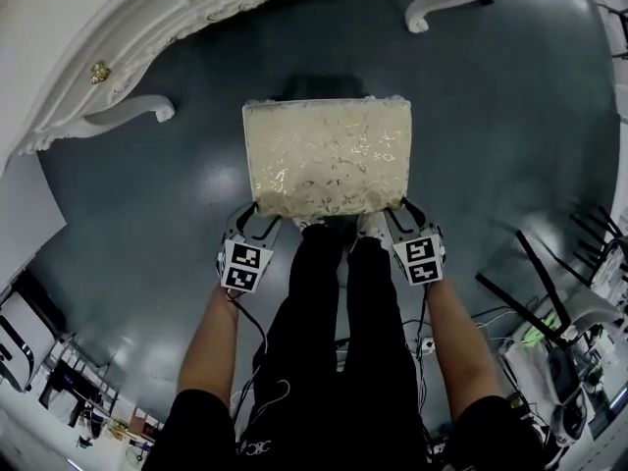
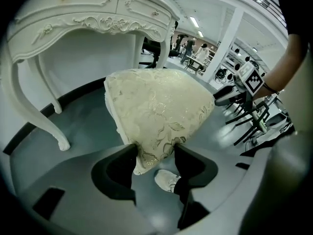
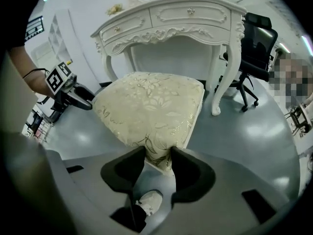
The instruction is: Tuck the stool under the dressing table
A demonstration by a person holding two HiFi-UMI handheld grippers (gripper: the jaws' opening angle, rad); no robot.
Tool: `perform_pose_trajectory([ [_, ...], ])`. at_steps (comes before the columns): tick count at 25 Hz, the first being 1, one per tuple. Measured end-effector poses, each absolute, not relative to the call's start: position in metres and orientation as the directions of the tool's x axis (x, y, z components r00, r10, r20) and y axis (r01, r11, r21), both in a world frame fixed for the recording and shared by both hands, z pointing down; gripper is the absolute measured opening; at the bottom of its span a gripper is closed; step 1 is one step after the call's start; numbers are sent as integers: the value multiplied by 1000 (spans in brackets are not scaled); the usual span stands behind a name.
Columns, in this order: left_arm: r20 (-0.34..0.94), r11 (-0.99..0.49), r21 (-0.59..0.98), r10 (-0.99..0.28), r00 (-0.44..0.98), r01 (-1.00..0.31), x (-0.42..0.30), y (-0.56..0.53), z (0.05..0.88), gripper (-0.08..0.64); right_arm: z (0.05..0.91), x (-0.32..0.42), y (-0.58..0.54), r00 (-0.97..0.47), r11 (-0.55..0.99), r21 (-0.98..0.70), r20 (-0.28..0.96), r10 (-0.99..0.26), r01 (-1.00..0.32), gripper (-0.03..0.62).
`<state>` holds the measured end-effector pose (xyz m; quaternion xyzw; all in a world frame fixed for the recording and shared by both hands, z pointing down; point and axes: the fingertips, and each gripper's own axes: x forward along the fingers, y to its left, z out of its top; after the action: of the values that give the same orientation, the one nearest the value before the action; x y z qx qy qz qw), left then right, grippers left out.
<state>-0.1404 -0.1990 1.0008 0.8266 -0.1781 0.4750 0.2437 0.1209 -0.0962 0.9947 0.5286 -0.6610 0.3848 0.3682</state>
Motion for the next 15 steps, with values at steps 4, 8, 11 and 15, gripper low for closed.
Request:
perform_pose_trajectory([
  [4, 873, -820, 209, -90, 480, -533, -136, -200, 999, 252, 993, 122, -101, -144, 127, -96, 879, -454, -987, 189],
  [8, 873, -806, 192, -122, 473, -561, -136, -202, 997, 252, 992, 125, -108, -115, 98, -76, 867, -485, -992, 186],
  [11, 868, -795, 185, -144, 476, -577, -125, -224, 997, 252, 990, 138, -134, -110, 110, -63, 857, -503, -992, 186],
  [15, 869, -784, 159, -177, 462, -600, -121, -248, 999, 252, 994, 140, -155, -128, 148, -64, 866, -483, -987, 186],
])
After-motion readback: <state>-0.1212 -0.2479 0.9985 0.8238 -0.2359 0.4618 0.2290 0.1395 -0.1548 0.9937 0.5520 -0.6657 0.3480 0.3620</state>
